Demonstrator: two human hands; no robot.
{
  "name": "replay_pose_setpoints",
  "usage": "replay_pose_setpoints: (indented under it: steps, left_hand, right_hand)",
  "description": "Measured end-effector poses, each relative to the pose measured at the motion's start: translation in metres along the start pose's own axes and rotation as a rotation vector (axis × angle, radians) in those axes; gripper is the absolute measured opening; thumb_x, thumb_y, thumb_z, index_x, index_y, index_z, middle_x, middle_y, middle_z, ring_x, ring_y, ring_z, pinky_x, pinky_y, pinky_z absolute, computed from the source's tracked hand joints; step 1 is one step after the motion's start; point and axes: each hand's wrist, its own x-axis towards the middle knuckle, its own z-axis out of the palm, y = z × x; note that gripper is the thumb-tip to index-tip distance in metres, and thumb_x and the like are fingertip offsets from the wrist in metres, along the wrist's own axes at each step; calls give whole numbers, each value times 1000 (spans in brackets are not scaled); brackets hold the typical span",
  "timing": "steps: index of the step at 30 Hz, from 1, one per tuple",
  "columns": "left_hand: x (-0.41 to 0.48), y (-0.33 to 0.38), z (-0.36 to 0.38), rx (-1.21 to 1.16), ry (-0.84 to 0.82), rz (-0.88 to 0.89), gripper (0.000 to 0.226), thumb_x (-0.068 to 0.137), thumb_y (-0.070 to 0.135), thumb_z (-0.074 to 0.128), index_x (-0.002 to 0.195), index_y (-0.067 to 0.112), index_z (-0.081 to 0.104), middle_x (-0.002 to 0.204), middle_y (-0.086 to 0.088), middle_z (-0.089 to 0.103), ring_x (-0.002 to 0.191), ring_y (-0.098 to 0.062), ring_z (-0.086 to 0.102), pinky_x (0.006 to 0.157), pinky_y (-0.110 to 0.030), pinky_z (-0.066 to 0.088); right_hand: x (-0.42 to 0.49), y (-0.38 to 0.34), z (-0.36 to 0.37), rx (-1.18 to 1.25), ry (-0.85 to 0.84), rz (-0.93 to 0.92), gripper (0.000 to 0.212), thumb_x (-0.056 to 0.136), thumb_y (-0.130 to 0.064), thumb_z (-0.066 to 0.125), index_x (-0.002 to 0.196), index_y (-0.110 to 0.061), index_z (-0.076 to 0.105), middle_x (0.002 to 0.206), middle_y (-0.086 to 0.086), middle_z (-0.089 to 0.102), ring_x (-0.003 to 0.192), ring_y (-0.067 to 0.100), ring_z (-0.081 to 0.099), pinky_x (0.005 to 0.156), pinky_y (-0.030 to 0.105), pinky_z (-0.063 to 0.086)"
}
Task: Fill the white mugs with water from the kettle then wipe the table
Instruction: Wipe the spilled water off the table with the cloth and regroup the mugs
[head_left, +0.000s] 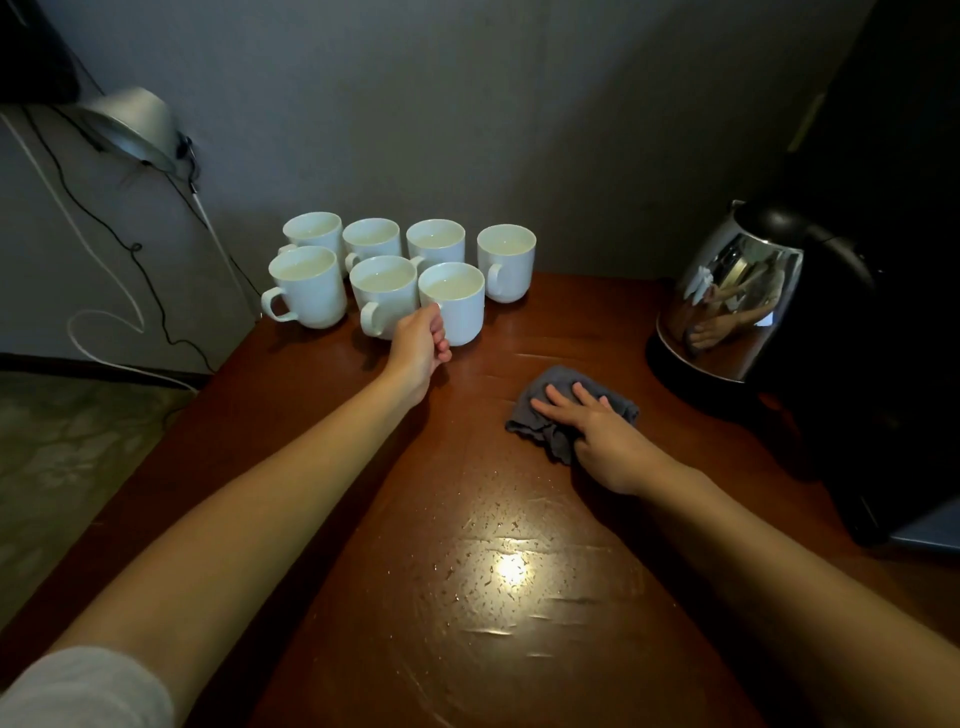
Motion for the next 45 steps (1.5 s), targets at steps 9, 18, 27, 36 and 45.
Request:
replay_pose_setpoints:
  steps: [9,18,27,36,45]
  left_hand:
    - [-23,-3,3,54,196,44,30,97,22,47,120,4,48,79,-5,54,62,-13,52,58,-24,46]
    - [-140,-11,-41,651,-87,391,25,92,5,46,109,9,64,110,-4,58,97,-11,54,81,-10,41]
    - [-245,-57,-50,1238,-436,567,43,98,26,41,141,19,39,142,-1,44,133,-17,36,109,-24,25]
    - [-268,-94,30,1583,-584,556,55,102,33,31,150,11,17,159,-14,7,146,-33,1,119,-41,2]
    - [-288,-105,59,1637,-690,726,53,101,32,31,150,18,16,160,-9,6,145,-37,5,116,-47,7]
  right_hand:
    - [-1,-3,-2,33,-47,43,62,93,-7,36,147,-32,21,159,-4,4,146,21,-7,115,38,-10]
    - [10,-80,41,-169,25,78,57,96,-29,32,150,-27,13,160,2,2,145,34,-5,115,49,-4]
    - [-145,-72,51,370,-82,-273,42,91,-14,51,131,-25,50,145,-3,41,137,5,30,117,28,18]
    - [-208,37,8,109,252,384,51,97,-16,41,146,-22,29,156,2,21,144,21,16,115,33,15]
    - [-198,42,0,-58,124,428,55,97,-10,36,149,-18,18,158,4,11,145,22,11,115,30,12]
